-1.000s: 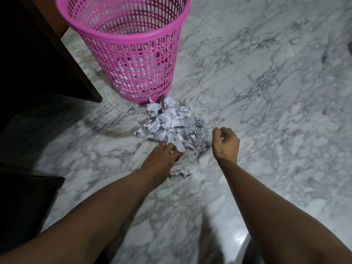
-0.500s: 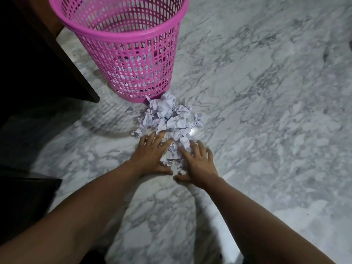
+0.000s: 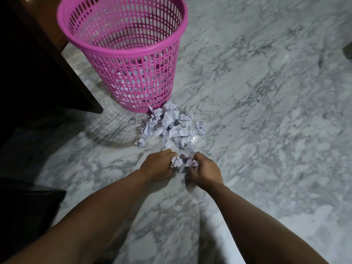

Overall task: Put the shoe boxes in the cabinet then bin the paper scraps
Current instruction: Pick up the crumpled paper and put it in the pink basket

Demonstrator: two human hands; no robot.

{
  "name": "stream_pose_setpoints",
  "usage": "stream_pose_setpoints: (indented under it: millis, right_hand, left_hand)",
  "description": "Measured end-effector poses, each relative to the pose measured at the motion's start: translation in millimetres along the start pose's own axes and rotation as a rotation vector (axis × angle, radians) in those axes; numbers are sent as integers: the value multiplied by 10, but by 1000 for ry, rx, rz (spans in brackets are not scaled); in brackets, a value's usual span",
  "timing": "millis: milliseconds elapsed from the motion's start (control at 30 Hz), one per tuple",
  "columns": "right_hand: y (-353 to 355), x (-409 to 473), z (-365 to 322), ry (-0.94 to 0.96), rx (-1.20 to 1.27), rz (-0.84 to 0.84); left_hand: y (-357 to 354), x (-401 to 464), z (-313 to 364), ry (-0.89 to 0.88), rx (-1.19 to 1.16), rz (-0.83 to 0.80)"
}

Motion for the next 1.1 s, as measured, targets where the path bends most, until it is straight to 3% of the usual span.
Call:
stream_pose_setpoints:
  millis: [200,433,600,667,733,867,900,933,967,1033,1067,1100]
  right_hand:
    - [348,163,-184,-33,323,189]
    - [1174,646,-1362,175,711,499]
    - [2014,1208,-2295,577,884,663]
    - [2221,1575,-2667,589,847,667]
    - [2357,1888,-2922,478,677,546]
    - [2427,2224,-3019,287,220,139]
    - [2451,2228,-2997,280,219,156]
    - [2475,2195,-2951,292,256,237]
    - [2475,2144,-2874,311,337,354]
    - [2397,1967,-2576,359,548,569]
    - [2288,1876,-2332,357,618,629]
    - [2134,1775,-2043,329,631,646]
  left_hand:
    - [337,-66,70,70,-259,157]
    - [1625,99,260,-285,-360,630]
    - [2975,417,261,-146,-380,1070]
    - [3428,566,219,-46,-313,1175]
    - [3702,769,106,96,-244,1125]
    - [3697,1174,-311,550,77,344]
    - [3656,1186,-324,639,67,226]
    - [3620,1155,-279,684,28,240]
    - [3583,1126,-255,627,-3,380]
    - [3429,856,-80,338,50,821]
    - [3272,705,-20,152,66,964]
    - [3042,536,24,-21,61,995]
Point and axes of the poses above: each hand's wrist, its own x-axis towards the middle knuckle, its own y-axis out of the back of the hand, z = x × y, the point moved 1 cm from there along x, towards the middle knuckle, and after that the axes turned 4 degrees about z, right-handed, at the moved point
